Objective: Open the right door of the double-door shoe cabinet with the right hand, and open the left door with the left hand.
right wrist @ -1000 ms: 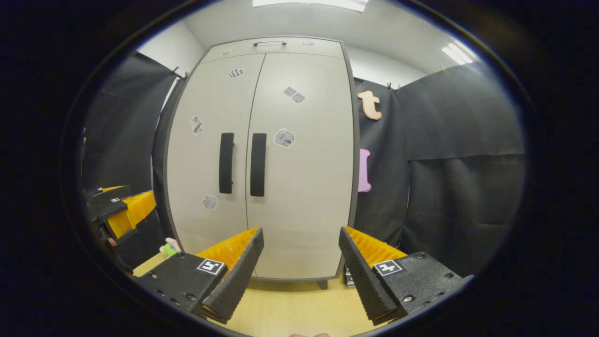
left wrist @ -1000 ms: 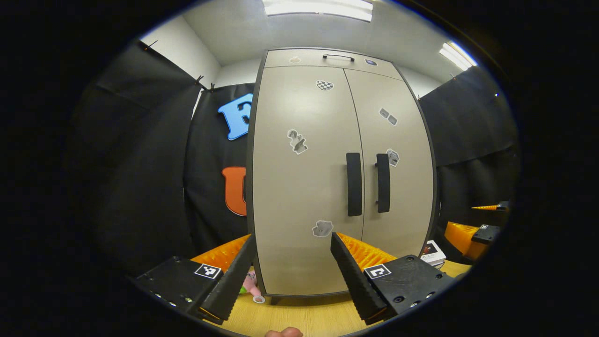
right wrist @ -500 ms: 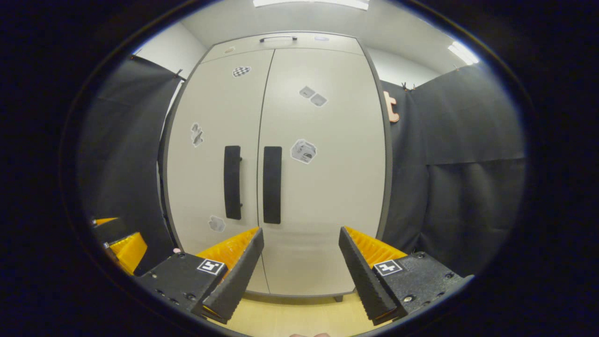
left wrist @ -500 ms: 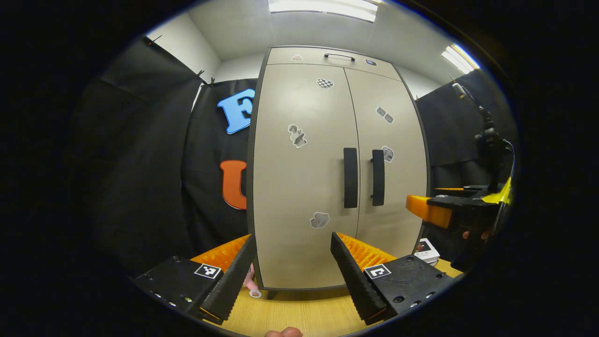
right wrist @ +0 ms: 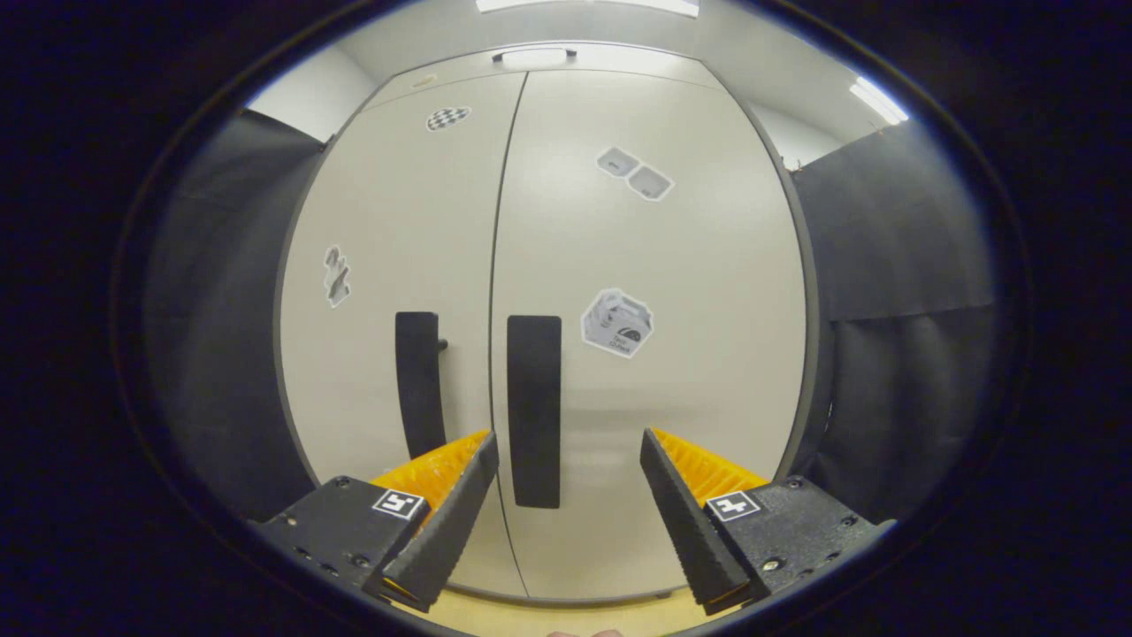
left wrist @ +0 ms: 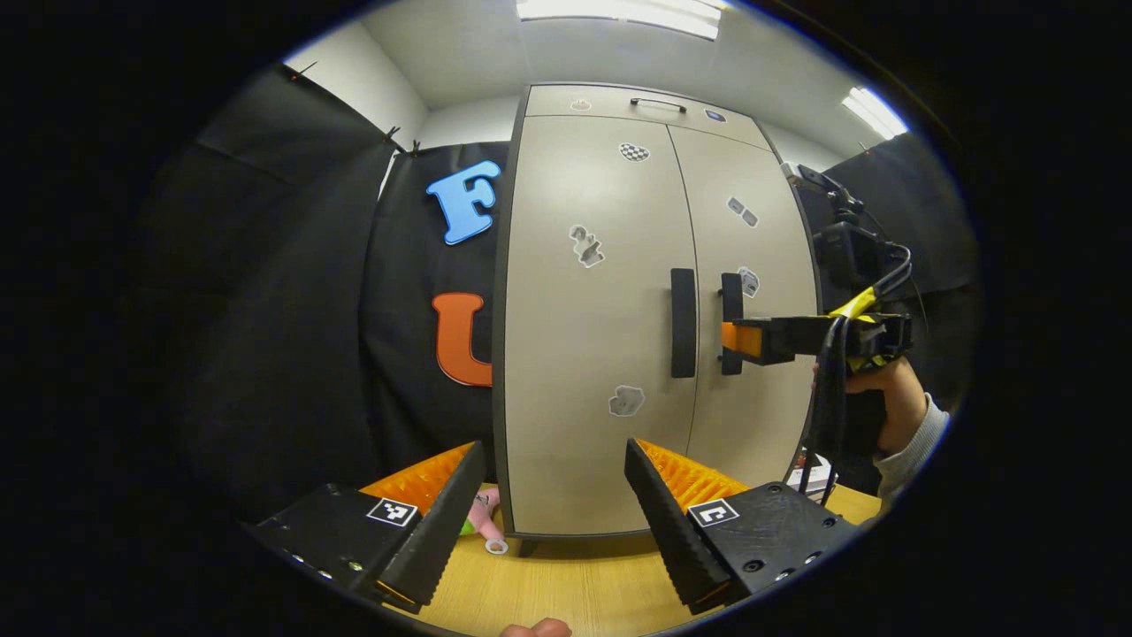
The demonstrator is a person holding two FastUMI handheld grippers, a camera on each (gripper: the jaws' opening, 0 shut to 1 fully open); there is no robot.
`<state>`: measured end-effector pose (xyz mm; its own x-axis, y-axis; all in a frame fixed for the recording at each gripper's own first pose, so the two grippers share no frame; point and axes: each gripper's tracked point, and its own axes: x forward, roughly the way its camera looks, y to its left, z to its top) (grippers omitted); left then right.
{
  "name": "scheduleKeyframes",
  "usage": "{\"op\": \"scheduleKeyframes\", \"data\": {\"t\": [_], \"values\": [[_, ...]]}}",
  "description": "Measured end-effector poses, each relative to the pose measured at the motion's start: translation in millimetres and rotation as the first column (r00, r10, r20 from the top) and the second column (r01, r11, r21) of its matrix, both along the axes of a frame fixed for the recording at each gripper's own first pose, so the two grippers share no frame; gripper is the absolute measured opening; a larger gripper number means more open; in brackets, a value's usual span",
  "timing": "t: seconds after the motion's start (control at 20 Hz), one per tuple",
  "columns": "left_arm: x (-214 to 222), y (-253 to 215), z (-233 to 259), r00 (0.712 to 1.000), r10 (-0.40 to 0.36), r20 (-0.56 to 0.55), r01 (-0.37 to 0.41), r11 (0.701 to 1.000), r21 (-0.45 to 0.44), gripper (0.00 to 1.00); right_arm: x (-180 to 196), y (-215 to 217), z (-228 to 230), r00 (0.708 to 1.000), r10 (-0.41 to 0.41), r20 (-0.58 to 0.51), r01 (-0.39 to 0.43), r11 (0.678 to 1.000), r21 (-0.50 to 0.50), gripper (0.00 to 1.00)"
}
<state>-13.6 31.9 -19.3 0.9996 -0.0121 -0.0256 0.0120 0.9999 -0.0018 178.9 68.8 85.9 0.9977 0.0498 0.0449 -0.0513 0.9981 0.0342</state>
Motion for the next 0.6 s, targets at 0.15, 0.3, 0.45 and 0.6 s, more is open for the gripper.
{"op": "scheduleKeyframes", "data": {"t": [0.15, 0.3, 0.45, 0.6], "values": [[-3, 3, 0, 1.000, -0.003, -0.001, 0.003, 1.000, -0.004, 0.95, 18, 0, -7, 0.999, -0.015, -0.045, 0.015, 1.000, 0.006, 1.00], [-3, 7, -1, 1.000, 0.002, -0.001, -0.002, 1.000, -0.002, 0.95, 27, 1, -7, 0.999, -0.019, -0.044, 0.019, 1.000, 0.010, 1.00], [-2, 13, -4, 1.000, 0.010, -0.010, -0.011, 1.000, -0.009, 0.95, 26, 2, -6, 0.999, -0.017, -0.045, 0.017, 1.000, 0.004, 1.00], [-1, 12, -6, 1.000, 0.005, -0.015, -0.005, 1.000, -0.014, 0.95, 26, 3, -4, 0.999, -0.015, -0.042, 0.016, 1.000, 0.007, 0.98]]}}
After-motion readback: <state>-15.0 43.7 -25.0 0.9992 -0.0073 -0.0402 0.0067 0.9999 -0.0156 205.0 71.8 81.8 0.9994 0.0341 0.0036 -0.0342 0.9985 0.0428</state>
